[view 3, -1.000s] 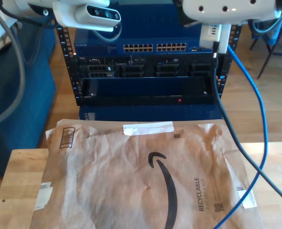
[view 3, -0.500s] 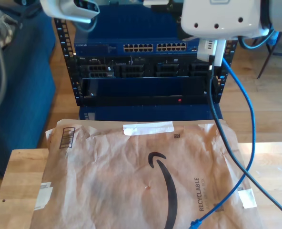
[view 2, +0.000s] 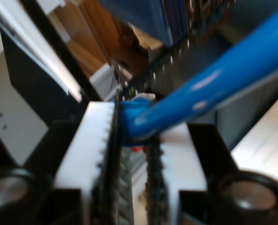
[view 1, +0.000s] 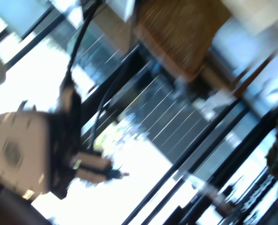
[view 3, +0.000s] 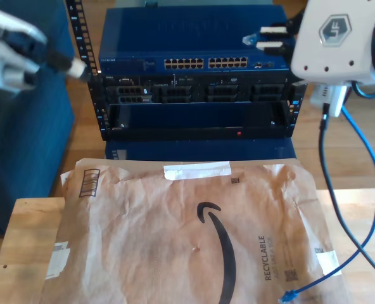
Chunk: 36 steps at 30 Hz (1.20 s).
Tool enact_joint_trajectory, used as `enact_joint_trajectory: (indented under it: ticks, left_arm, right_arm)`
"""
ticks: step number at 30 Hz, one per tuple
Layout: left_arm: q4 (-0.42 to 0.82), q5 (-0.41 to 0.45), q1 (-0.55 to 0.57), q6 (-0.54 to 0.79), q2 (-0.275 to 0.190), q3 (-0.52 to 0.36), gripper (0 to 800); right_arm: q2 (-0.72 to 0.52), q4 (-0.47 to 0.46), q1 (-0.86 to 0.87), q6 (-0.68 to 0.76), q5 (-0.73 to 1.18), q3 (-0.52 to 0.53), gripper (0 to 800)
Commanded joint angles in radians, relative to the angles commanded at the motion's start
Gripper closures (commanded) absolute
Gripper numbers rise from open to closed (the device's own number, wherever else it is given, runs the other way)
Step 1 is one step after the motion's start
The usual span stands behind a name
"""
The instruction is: Grab the cable and plug it in
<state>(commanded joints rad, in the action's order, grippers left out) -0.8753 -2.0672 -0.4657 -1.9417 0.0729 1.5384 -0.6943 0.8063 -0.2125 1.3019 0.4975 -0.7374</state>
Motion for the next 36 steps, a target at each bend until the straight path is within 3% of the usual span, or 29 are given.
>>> enact_joint_trajectory:
  ticks: [6, 11, 16, 21, 24, 27, 30, 36]
  left_arm:
    - [0.221, 0.029, -0.150, 0.262, -0.002, -0.049, 1]
    - [0.327, 0.086, -0.313, 0.631, -0.064, -0.236, 1]
    - [0.505, 0.120, -0.440, 0.830, -0.118, -0.376, 1]
    - [0.663, 0.206, -0.603, 1.082, -0.127, -0.482, 1]
    - [0.749, 0.284, -0.651, 1.163, -0.176, -0.572, 1]
    - [0.844, 0.362, -0.683, 1.283, -0.264, -0.703, 1]
    - [0.875, 0.439, -0.756, 1.376, -0.298, -0.812, 0]
    - [0.884, 0.440, -0.878, 1.514, -0.348, -0.842, 1]
  right_arm:
    - [-0.012, -0.023, 0.003, 0.000, -0.009, 0.066, 784]
    - [-0.034, -0.052, 0.005, 0.000, -0.026, 0.097, 784]
    - [-0.043, -0.052, 0.018, 0.000, -0.025, 0.129, 786]
    - [-0.068, -0.052, 0.028, 0.000, -0.026, 0.167, 786]
    - [-0.075, -0.054, 0.032, 0.000, -0.026, 0.180, 787]
    - [-0.091, -0.060, 0.054, 0.000, -0.026, 0.210, 787]
    - [-0.091, -0.060, 0.069, 0.000, -0.026, 0.235, 787]
    - [-0.094, -0.061, 0.078, -0.002, -0.026, 0.245, 787]
